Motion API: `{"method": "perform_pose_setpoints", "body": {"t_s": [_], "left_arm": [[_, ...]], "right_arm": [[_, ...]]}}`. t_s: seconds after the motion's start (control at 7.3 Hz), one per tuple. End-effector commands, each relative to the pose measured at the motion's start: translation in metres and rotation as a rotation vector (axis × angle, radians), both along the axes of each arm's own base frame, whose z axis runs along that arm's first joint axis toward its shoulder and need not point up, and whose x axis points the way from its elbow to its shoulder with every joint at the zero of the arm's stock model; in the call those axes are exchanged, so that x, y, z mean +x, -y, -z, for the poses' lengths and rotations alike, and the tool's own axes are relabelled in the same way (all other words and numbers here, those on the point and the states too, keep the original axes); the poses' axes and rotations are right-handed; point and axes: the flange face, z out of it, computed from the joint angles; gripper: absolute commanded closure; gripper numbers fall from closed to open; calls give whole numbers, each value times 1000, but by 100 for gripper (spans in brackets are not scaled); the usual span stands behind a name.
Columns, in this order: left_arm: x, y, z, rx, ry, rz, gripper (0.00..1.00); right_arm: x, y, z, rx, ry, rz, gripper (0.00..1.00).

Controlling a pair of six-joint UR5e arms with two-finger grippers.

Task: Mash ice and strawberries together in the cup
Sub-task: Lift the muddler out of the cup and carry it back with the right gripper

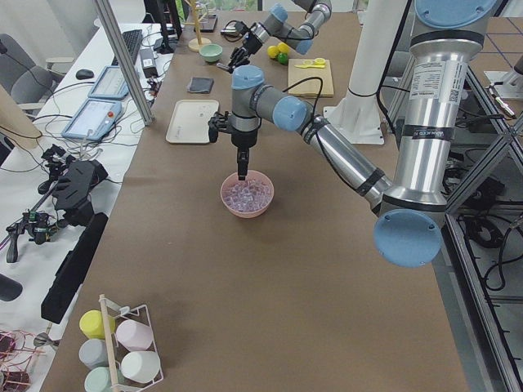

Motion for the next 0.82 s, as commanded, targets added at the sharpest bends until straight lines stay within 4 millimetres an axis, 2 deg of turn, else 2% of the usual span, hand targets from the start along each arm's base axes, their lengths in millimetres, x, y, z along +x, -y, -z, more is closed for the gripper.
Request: {"method": "perform_pose_setpoints", "body": {"t_s": [0.0,0.14,0.27,0.41,0.55,0.69], "left_arm": [[-9,-5,6,12,-9,13,2],[-10,-8,8,17,-11,13,2],[-10,-7,6,15,-6,12,2],[-10,-7,4,16,-2,11,3],[-12,-11,5,21,-3,11,2],[-13,-15,10,32,-6,10,2]], "right_arm": [[60,23,-91,-241,-88,71,100],[85,20,-140,-327,-124,115,100],[108,21,-181,-432,-129,162,100],[124,21,-230,-528,-159,180,100],[123,22,-265,-592,-189,171,100],[119,23,-283,-689,-160,148,100]]}}
